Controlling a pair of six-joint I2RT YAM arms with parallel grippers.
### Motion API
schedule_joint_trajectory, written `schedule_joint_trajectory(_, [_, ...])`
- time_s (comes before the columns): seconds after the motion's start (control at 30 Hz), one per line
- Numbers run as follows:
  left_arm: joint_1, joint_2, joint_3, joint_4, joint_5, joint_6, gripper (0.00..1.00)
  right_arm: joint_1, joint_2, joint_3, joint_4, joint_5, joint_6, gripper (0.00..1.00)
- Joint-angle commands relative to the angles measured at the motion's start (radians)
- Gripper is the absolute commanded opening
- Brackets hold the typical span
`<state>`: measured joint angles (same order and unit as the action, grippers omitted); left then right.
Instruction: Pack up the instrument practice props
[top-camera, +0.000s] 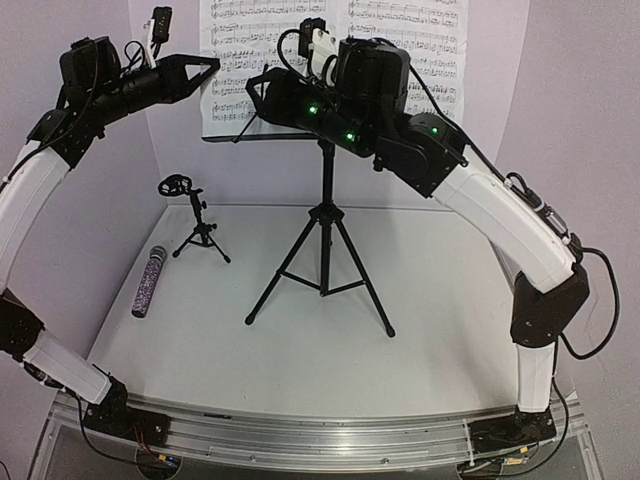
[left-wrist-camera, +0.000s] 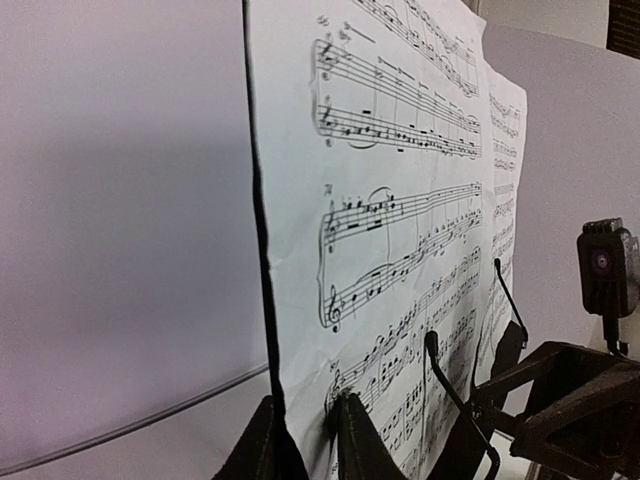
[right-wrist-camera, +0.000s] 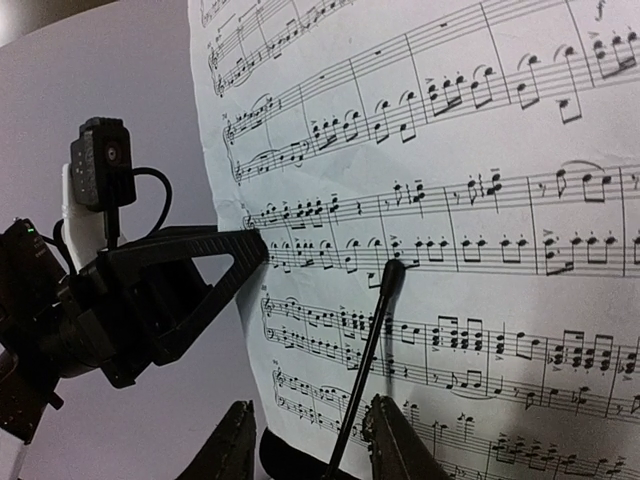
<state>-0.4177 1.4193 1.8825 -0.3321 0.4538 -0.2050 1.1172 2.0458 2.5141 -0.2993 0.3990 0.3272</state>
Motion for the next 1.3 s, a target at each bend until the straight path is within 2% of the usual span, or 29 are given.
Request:
schedule_joint_trajectory(0.0, [0.003,-0.043,-0.017,0.026,-0.007,0.007,0.14,0.001,0.016,0.008,0.044,0.015,0.025,0.33])
schedule_joint_trajectory(0.3, [0.003,-0.070,-0.034,0.022,-0.031,0.027,0.11,0.002,0.011,-0.028,0.046,0.000,0.092,0.28])
schedule_joint_trajectory(0.47, [0.003,-0.071,-0.033,0.013,-0.041,0.034,0.10,0.001,-0.002,-0.044,0.050,-0.002,0.112,0.03])
schedule_joint_trajectory(0.53, [0.003,-0.072,-0.033,0.012,-0.054,0.036,0.07,0.001,-0.008,-0.052,0.055,-0.006,0.122,0.00])
schedule_joint_trajectory(0.67, [0.003,-0.077,-0.030,0.003,-0.092,0.053,0.01,0.001,-0.033,-0.096,0.095,-0.028,0.145,0.00])
schedule_joint_trajectory(0.83, [0.003,-0.089,-0.025,-0.008,-0.126,0.080,0.00,0.001,-0.126,-0.284,0.286,0.006,0.167,0.00])
schedule_joint_trajectory(1.03, [0.003,-0.089,0.000,-0.022,-0.138,0.119,0.00,0.002,-0.148,-0.325,0.291,0.053,0.154,0.00])
schedule_joint_trajectory(1.2, [0.005,-0.085,-0.002,-0.019,-0.173,0.153,0.08,0.001,-0.136,-0.314,0.292,0.049,0.149,0.00])
schedule_joint_trajectory(1.27, [0.005,-0.085,-0.005,-0.019,-0.178,0.157,0.14,0.001,-0.135,-0.315,0.292,0.047,0.148,0.00])
